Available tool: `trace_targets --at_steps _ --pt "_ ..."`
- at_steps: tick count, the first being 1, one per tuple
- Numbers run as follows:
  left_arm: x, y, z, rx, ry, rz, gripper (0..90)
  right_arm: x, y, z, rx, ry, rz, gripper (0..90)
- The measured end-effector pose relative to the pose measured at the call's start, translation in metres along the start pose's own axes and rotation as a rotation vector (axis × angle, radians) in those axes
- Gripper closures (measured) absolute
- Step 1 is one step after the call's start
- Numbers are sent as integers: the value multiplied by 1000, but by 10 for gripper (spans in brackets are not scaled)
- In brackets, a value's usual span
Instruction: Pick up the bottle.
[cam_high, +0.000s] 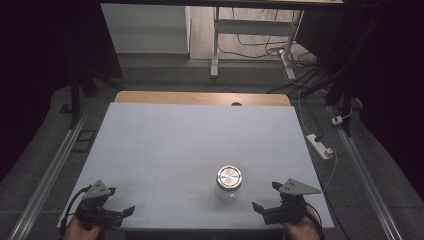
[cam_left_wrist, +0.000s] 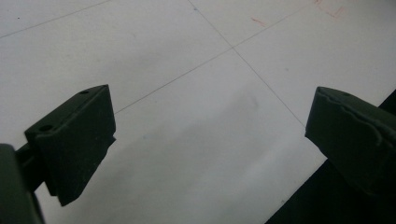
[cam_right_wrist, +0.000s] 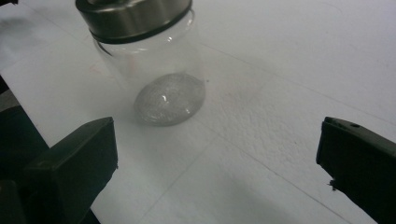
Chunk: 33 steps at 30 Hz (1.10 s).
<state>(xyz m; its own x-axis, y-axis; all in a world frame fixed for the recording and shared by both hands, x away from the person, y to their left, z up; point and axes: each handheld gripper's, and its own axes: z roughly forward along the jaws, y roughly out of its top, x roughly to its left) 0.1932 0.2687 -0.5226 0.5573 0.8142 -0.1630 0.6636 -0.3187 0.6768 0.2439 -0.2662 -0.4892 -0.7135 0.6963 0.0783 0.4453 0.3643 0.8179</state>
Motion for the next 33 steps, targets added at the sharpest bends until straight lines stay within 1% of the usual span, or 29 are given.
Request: trace_targets --at_steps 5,7,10,14,16,19,20,22,23,24,25,28,31,33 --pt "0 0 1 3 -4 4 28 2 3 3 -11 5 -8 0" --pt "-1 0 1 5 -2 10 28 4 4 5 -18 16 -7 0" --pt "-2 1 1 13 -3 20 28 6 5 10 -8 36 -23 0" --pt "-1 1 1 13 -5 19 28 8 8 16 -7 56 -39 0" --pt "-1 1 1 11 -6 17 28 9 10 19 -12 51 -48 0" --pt "-1 1 2 13 -8 19 28 11 13 24 -17 59 -53 0" --pt "-2 1 2 13 -9 19 28 12 14 26 -8 69 -46 0" --pt "-2 1 2 16 -13 25 28 12 15 29 17 114 -14 7" --pt "-2 1 2 19 -14 29 28 12 16 30 15 121 -6 9" --pt "-2 1 2 19 -14 29 28 12 16 32 17 122 -8 10" --pt "-3 1 2 22 -11 36 28 13 17 33 21 117 -18 10" --pt "-3 1 3 23 -12 37 27 15 19 40 24 97 -35 6" --pt "-3 2 3 27 -15 34 28 16 20 48 43 83 -50 0" --pt "-2 2 3 27 -16 31 28 17 22 52 53 87 -50 0"
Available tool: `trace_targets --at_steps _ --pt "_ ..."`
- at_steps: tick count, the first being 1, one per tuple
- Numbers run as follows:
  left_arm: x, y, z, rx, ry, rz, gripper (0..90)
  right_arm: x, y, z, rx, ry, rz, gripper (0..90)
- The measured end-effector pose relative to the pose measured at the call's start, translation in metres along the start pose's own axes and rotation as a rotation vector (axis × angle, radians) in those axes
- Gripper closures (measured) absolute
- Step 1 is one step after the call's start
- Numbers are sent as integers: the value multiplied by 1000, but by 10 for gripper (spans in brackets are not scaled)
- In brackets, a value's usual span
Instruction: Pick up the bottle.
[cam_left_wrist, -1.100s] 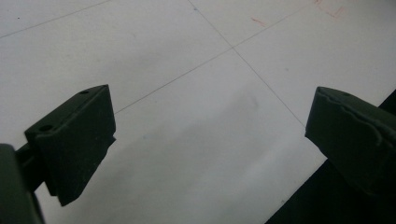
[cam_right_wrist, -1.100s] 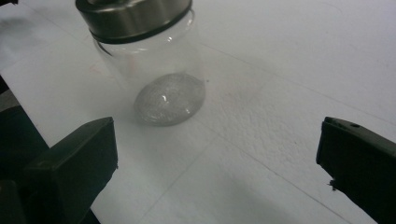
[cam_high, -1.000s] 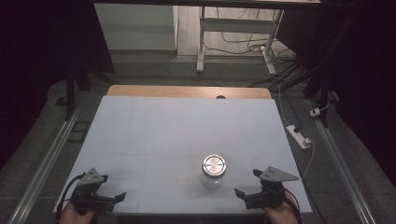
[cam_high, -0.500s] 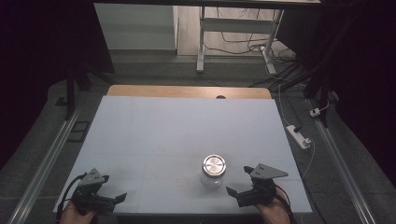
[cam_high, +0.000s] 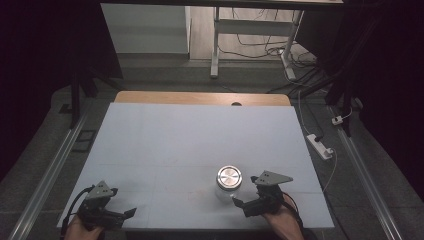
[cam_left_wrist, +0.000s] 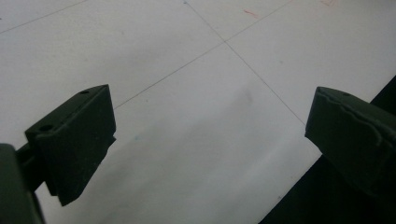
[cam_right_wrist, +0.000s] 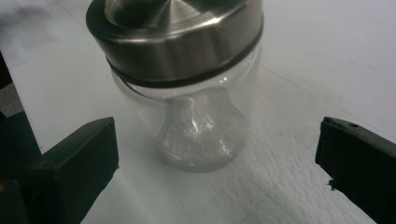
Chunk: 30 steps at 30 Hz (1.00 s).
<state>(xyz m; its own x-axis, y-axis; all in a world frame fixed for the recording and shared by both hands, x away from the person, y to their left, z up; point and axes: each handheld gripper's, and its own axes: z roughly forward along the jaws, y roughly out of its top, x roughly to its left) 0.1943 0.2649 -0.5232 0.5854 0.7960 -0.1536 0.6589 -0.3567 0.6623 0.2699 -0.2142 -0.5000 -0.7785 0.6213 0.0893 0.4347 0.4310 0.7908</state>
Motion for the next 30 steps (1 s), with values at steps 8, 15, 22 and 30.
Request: trace_targets --at_steps 8,15,22,30 --pt "1 0 0 -3 -4 -6 28 3 9 14 8 -1 -40 0" --pt "1 0 0 -2 -8 -7 27 7 15 29 32 1 -64 0" --pt "1 0 0 -1 -11 -7 27 8 20 38 39 22 -69 0" --pt "1 0 0 0 -16 -5 28 7 21 44 54 13 -79 38"
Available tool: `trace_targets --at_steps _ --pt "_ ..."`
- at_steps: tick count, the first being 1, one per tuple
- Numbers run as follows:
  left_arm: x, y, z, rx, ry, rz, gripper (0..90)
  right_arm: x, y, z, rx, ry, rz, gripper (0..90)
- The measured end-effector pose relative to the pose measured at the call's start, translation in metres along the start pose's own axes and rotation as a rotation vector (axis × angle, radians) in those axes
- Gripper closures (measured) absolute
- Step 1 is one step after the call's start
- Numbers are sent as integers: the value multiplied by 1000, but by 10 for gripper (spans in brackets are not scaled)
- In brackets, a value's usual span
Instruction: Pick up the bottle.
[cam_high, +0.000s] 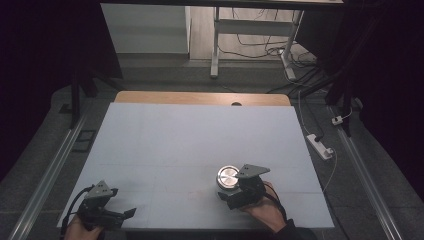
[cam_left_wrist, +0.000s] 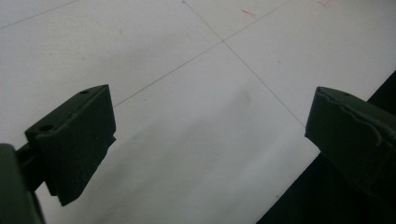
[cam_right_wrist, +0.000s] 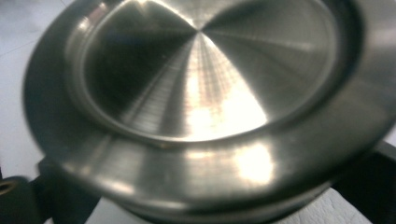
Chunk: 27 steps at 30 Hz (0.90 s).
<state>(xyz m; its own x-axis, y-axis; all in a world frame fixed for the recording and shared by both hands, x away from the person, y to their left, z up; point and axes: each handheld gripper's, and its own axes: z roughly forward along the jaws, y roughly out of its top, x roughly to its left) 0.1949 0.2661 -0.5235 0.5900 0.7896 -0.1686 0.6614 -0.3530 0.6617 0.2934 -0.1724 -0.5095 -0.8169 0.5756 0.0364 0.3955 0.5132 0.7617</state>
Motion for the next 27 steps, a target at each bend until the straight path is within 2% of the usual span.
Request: trace_targets --at_steps 4,5,8,19,24,27 --pt "0 0 0 3 -1 0 27 2 -1 -1 -24 24 -33 132" --pt "0 0 0 3 -2 0 28 3 0 -1 -28 12 -55 138" --pt "0 0 0 2 -3 2 28 4 -1 -2 -32 1 -69 143" --pt "0 0 0 4 -7 3 28 5 1 -4 -19 -12 -57 147" --pt "1 0 1 4 -8 0 28 4 5 -9 -50 -7 -40 147" --pt "1 0 1 5 -8 0 28 4 9 -13 -63 -13 -50 147"
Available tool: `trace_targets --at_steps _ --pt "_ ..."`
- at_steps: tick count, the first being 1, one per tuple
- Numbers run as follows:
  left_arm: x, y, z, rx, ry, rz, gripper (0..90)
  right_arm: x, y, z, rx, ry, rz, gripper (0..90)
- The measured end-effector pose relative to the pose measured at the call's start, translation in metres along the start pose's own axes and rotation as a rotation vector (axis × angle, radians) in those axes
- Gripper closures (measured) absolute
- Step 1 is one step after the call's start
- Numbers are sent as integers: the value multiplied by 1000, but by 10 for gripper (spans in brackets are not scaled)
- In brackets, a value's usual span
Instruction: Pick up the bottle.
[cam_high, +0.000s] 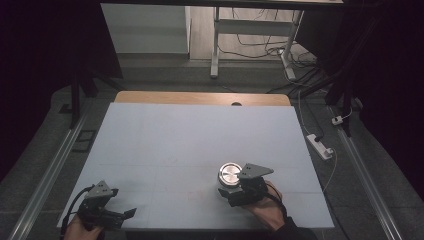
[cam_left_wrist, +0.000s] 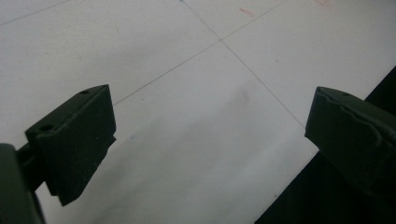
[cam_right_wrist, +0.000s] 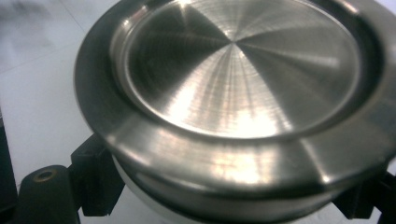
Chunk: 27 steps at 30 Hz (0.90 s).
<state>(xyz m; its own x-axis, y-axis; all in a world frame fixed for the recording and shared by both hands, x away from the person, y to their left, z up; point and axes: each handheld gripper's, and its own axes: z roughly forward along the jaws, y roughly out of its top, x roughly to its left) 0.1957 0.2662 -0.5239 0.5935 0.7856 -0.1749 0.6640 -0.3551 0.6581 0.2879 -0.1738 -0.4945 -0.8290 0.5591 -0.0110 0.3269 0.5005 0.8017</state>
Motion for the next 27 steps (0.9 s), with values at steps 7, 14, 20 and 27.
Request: trace_targets --at_steps 7,14,20,27 --pt "0 0 0 0 -1 -3 28 0 9 -1 -15 5 1 147" --pt "1 0 0 -1 -3 -6 28 2 19 1 -24 20 8 147" --pt "1 0 0 -2 -3 -9 29 3 24 9 -16 31 11 148" --pt "1 0 0 -5 -5 -12 28 6 33 19 -21 37 -8 148"
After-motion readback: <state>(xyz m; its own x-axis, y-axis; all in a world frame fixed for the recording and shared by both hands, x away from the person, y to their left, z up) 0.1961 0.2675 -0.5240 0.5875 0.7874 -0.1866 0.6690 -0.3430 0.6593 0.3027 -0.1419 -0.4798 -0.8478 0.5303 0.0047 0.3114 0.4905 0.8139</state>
